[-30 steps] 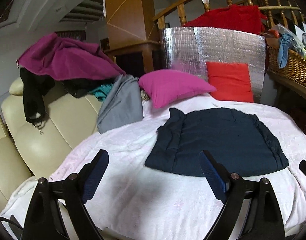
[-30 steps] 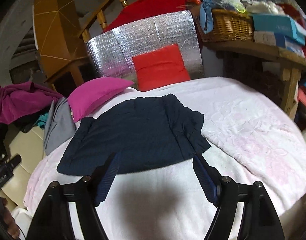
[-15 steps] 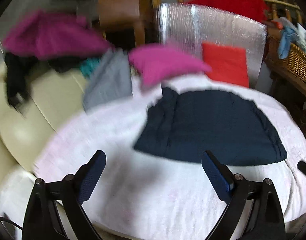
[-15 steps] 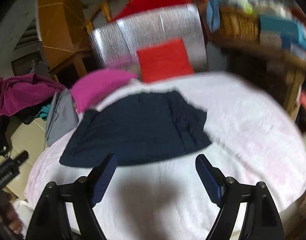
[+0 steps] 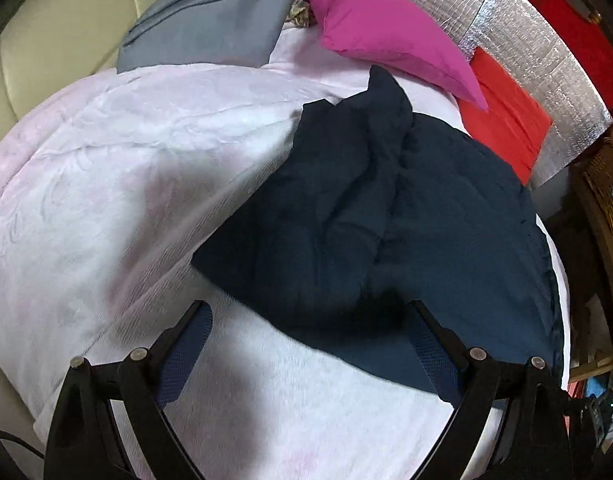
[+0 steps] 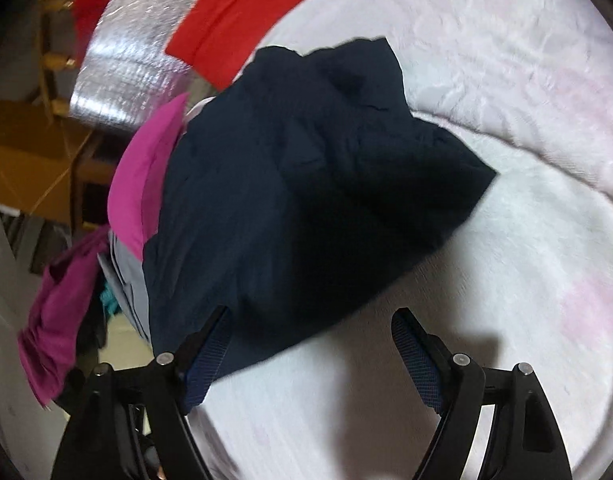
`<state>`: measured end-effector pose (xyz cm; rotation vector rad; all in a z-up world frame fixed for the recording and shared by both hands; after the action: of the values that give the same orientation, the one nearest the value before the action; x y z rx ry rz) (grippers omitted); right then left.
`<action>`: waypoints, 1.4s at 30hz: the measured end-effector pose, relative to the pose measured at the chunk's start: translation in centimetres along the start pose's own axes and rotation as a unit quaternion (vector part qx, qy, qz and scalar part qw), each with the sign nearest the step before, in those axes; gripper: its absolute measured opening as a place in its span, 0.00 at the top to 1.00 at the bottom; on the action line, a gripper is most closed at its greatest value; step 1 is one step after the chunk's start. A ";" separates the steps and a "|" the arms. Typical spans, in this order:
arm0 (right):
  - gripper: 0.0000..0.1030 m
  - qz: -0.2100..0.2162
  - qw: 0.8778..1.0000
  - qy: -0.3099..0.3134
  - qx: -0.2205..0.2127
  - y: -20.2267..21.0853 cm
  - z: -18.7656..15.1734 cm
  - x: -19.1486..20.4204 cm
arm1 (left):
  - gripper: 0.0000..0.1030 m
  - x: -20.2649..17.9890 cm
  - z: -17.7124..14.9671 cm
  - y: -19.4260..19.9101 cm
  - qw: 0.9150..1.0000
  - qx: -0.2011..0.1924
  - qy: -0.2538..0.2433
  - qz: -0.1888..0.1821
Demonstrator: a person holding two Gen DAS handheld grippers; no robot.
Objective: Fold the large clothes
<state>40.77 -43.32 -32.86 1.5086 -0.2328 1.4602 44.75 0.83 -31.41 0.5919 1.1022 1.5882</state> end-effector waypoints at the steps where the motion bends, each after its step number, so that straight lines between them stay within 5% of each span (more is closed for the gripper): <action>1: 0.19 -0.001 1.000 0.001 -0.007 -0.2 0.4 -0.1 | 0.07 -0.1 0.2 -0.3 1.000 0.002 0.001 -0.003; 5: 0.19 0.006 0.999 0.012 -0.039 -0.9 2.0 0.1 | 0.08 0.2 0.8 -1.4 1.000 0.011 0.022 -0.020; 8: 0.24 -0.004 0.998 0.028 -0.054 -1.3 2.4 0.5 | 0.24 0.4 1.2 -1.3 0.999 0.003 0.030 -0.027; 13: 0.57 -0.039 0.991 0.093 -0.089 -1.0 3.1 2.5 | 0.50 0.0 1.9 -0.5 0.999 -0.022 0.024 -0.043; 15: 0.63 -0.045 0.985 0.124 -0.111 -0.4 3.3 3.7 | 0.62 -0.1 2.2 0.1 0.998 -0.041 0.020 -0.040; 18: 0.64 -0.063 0.982 0.139 -0.111 -0.8 3.1 3.7 | 0.59 0.1 2.0 -0.3 0.998 -0.027 0.020 -0.044; 24: 0.61 -0.061 0.988 0.112 -0.088 -0.6 2.4 2.4 | 0.19 1.9 1.5 -1.5 0.999 -0.003 0.034 -0.004; 29: 0.56 -0.033 0.994 0.065 -0.084 1.7 1.8 1.2 | 0.19 2.5 1.2 -0.9 0.999 0.002 0.037 -0.011; 35: 0.37 -0.014 0.994 0.014 -0.106 3.3 3.0 -0.6 | 0.19 1.4 1.8 -1.5 0.998 0.003 0.055 -0.031; 42: 0.36 0.040 0.996 -0.024 -0.081 0.5 4.3 -1.1 | 0.18 -0.7 1.9 -2.0 0.996 -0.004 0.080 -0.047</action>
<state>42.99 -47.20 -32.61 1.4168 -0.4354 1.4322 47.51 0.88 -32.21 0.4080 1.2239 1.5779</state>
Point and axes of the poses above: each gripper's, at about its wrist camera, not at the fingertips, and y roughly against the way its jaws point, x to its left, z to its top, the point moved 8 cm from there along -y, roughly the way its jaws point, and after that the axes turned 14 degrees about z, right-handed, at the moved point
